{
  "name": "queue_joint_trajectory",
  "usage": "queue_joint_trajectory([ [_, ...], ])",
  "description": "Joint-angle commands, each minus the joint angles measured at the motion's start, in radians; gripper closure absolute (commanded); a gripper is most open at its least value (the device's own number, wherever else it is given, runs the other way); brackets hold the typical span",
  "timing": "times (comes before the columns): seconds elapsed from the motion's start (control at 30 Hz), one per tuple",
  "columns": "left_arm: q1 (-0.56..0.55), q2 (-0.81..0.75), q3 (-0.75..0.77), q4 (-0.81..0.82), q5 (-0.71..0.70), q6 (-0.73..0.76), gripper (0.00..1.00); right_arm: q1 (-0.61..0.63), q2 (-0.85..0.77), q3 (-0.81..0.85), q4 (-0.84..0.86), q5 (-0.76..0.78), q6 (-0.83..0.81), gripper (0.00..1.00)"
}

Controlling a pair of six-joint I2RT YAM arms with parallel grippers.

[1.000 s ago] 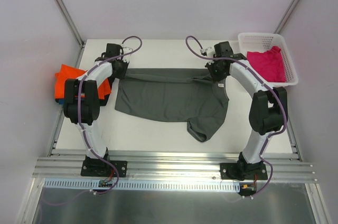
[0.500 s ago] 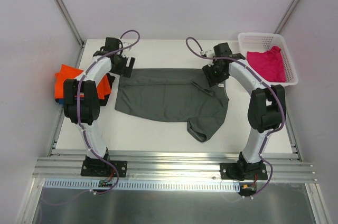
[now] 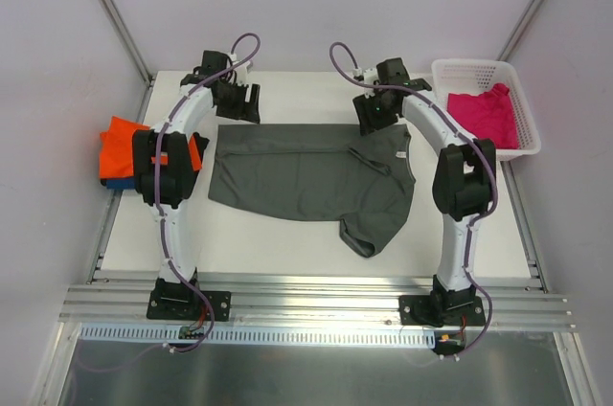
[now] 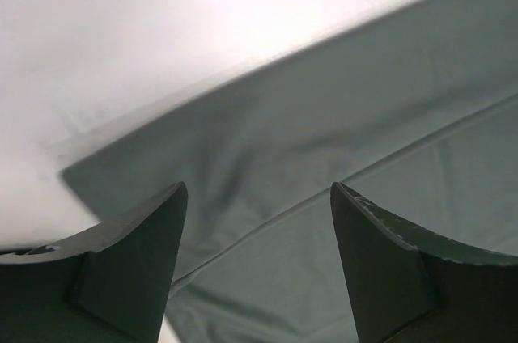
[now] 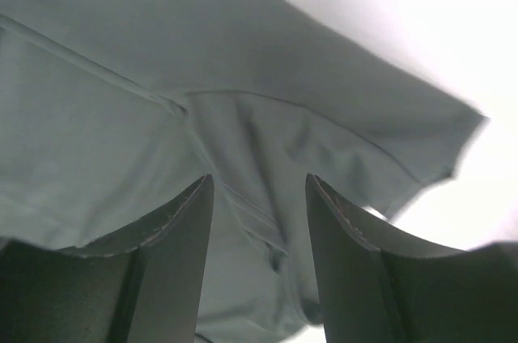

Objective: Fold and stack the t-shirts
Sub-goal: Fold the tshirt

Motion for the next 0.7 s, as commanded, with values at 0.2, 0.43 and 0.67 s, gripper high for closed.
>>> queue_joint_trajectory([
  [0.2,-0.008,-0.052,-0.041,-0.095,0.085,-0.004,0.31,0.024,-0.069,-0.102,-0.003,-0.074,0.109,0.46],
  [0.43,-0.009,-0.258,-0.167,-0.188,0.04,0.103,0.3,0.024,-0.354,-0.39,-0.044,-0.083,0.093,0.46],
  [0.67,-0.014,-0.522,-0.374,-0.382,-0.038,0.146,0.29,0.053,-0.63,-0.601,-0.104,-0.126,0.072,0.45],
])
